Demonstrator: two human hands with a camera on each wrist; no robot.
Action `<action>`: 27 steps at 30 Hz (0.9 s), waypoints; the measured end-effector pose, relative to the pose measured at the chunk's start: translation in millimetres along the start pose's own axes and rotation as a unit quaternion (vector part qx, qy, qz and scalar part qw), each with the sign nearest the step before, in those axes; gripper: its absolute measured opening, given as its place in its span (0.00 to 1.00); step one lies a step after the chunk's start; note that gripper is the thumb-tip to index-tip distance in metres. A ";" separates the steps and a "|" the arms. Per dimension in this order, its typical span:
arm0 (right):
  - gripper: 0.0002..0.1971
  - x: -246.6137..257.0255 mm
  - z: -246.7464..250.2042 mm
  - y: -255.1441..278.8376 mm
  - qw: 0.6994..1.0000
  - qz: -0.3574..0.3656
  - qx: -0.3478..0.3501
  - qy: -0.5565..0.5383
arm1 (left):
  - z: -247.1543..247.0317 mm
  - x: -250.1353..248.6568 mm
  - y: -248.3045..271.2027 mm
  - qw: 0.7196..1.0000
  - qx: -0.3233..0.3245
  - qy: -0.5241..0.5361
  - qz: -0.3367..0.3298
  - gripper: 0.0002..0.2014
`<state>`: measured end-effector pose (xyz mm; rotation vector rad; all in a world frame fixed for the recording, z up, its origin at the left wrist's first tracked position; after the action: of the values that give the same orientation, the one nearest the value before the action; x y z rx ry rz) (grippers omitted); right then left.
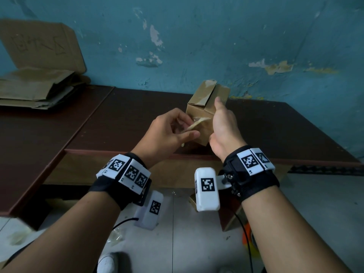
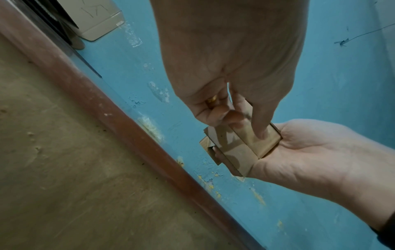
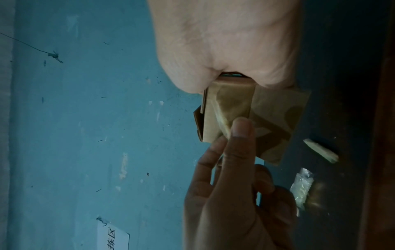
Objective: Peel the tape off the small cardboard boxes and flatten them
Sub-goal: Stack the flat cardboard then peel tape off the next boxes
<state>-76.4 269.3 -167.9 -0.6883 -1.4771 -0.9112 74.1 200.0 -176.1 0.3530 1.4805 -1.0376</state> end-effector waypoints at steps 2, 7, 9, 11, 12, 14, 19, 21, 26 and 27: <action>0.43 -0.5 -0.2 0.7 1.000 0.001 0.004 0.007 | -1.5 -2.7 0.9 1.000 -0.009 0.019 -0.018 0.17; 0.44 -2.0 -1.3 1.0 1.000 -0.002 0.001 0.009 | 2.2 -4.6 1.9 0.997 -0.027 0.015 -0.074 0.09; 0.44 -2.6 -1.4 -0.3 1.000 -0.003 0.001 0.009 | 1.5 -6.5 2.7 0.998 -0.020 0.010 -0.066 0.12; 0.43 -1.3 -1.3 1.8 1.000 -0.004 0.004 0.002 | -1.4 -7.2 4.4 0.998 -0.011 -0.006 -0.061 0.18; 0.43 -1.0 -1.9 2.5 1.000 -0.001 0.005 0.000 | -2.5 -6.7 5.3 0.998 -0.010 -0.021 -0.064 0.20; 0.43 0.0 -3.5 6.3 1.000 0.004 0.012 0.006 | -5.4 -5.4 6.9 0.995 -0.020 -0.059 -0.078 0.19; 0.43 -2.4 -6.2 8.3 1.000 -0.003 0.022 0.012 | -4.5 -5.4 6.1 0.989 -0.056 -0.096 -0.099 0.05; 0.41 -1.7 -5.2 8.6 1.000 -0.003 0.022 0.015 | -2.5 -5.6 4.4 0.992 -0.055 -0.082 -0.085 0.05; 0.26 0.0 -4.7 10.9 1.000 0.015 0.005 0.021 | -3.5 -4.5 0.6 0.992 -0.065 -0.092 -0.053 0.09; 0.25 -0.4 -5.0 11.1 1.000 0.014 0.002 0.021 | -4.2 -5.4 0.4 0.992 -0.065 -0.095 -0.050 0.10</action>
<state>-64.4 270.8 -166.8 -0.6826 -1.4281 -0.8959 72.9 205.3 -172.0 0.0854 1.3964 -1.0198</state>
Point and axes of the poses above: each hand's wrist, its own y-axis away from the middle knuckle, its own z-axis out of the back of the hand, x = y × z, the point moved 2 cm from there along -y, towards the middle knuckle, and after that the axes turned 14 degrees about y, right-handed, at the moved point
